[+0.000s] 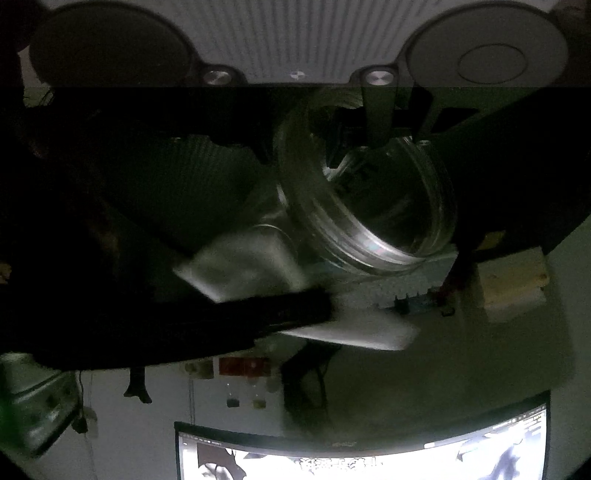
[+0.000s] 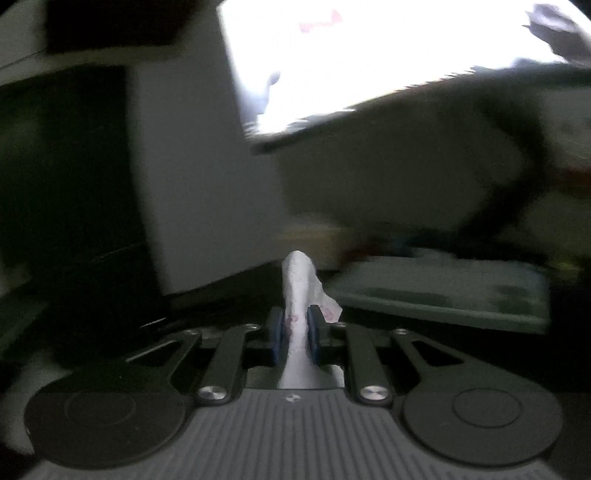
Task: Clean container
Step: 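Rub the tissue back and forth over the jar wall with the right tool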
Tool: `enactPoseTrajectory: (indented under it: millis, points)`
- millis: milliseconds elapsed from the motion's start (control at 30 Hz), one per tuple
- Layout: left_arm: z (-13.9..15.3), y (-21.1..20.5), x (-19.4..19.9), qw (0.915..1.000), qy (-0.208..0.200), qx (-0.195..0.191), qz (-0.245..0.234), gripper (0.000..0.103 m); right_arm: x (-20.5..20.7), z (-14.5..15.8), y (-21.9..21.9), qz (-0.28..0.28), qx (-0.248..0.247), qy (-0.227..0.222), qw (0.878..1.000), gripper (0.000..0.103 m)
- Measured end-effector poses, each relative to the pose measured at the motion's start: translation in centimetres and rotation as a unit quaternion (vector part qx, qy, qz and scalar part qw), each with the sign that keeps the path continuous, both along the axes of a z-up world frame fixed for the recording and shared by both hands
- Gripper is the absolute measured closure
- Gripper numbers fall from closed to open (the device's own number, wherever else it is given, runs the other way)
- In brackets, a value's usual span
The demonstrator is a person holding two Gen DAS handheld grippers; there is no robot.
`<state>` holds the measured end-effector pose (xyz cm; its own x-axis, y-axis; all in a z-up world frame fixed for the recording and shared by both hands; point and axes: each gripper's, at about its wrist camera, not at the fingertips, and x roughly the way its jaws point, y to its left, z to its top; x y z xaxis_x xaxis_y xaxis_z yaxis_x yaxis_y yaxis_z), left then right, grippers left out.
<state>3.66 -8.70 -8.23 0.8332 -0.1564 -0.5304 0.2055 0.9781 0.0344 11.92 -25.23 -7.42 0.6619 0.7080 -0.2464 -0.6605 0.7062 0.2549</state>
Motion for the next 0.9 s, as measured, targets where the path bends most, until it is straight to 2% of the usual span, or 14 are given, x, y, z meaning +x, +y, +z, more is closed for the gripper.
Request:
enactPoseTrajectory:
  millis: [33,100,200,267,300,367,467,500,533,600,700,767,800,900]
  points:
    - [0.0,0.0,0.0,1.0,0.0,-0.002,0.0,0.076,0.5,-0.1,-0.4,-0.018,0.003,0.011,1.0,0.088]
    - [0.0,0.0,0.0,1.0,0.0,-0.003,0.0,0.076,0.2,0.0,-0.4,-0.004,0.013,0.013,1.0,0.088]
    - [0.1,0.1,0.1,0.9999,0.001,-0.012,0.003,0.075,-1.8,0.4,1.1,0.098,0.02,-0.007,0.995,0.088]
    - [0.2,0.2,0.2,0.9998,0.005,-0.021,0.006,0.075,-2.6,0.6,1.8,0.142,0.022,-0.011,0.99,0.088]
    - [0.3,0.3,0.2,0.9996,0.007,-0.025,0.006,0.075,-2.7,0.6,1.9,0.138,0.018,-0.013,0.99,0.088]
    - [0.3,0.5,0.3,0.9995,0.009,-0.028,0.006,0.075,-1.6,0.3,1.2,0.095,0.02,-0.003,0.995,0.088]
    - [0.2,0.5,0.3,0.9995,0.009,-0.028,0.007,0.073,1.0,-0.6,-1.0,0.01,0.054,0.04,0.998,0.089]
    - [0.2,0.5,0.3,0.9996,0.008,-0.027,0.009,0.072,1.4,-0.8,-1.5,0.002,0.062,0.051,0.997,0.089]
    - [0.2,0.5,0.3,0.9996,0.008,-0.027,0.008,0.072,1.3,-0.9,-1.6,0.004,0.065,0.051,0.997,0.089]
    - [0.1,0.5,0.4,0.9995,0.008,-0.028,0.009,0.072,0.2,-0.6,-0.7,0.024,0.048,0.022,0.998,0.089]
    - [0.1,0.6,0.7,0.9993,0.011,-0.033,0.015,0.072,-2.0,-0.1,1.7,0.105,0.023,-0.023,0.994,0.089]
    - [0.1,0.6,1.0,0.9993,0.014,-0.032,0.014,0.072,-2.6,0.0,2.4,0.129,0.019,-0.03,0.991,0.089]
    - [0.1,0.6,1.2,0.9993,0.016,-0.03,0.012,0.072,-2.5,0.0,2.4,0.12,0.018,-0.026,0.992,0.089]
    - [0.3,0.9,1.7,0.9992,0.023,-0.031,0.004,0.072,-0.6,-0.5,1.2,0.03,0.025,-0.004,0.999,0.089]
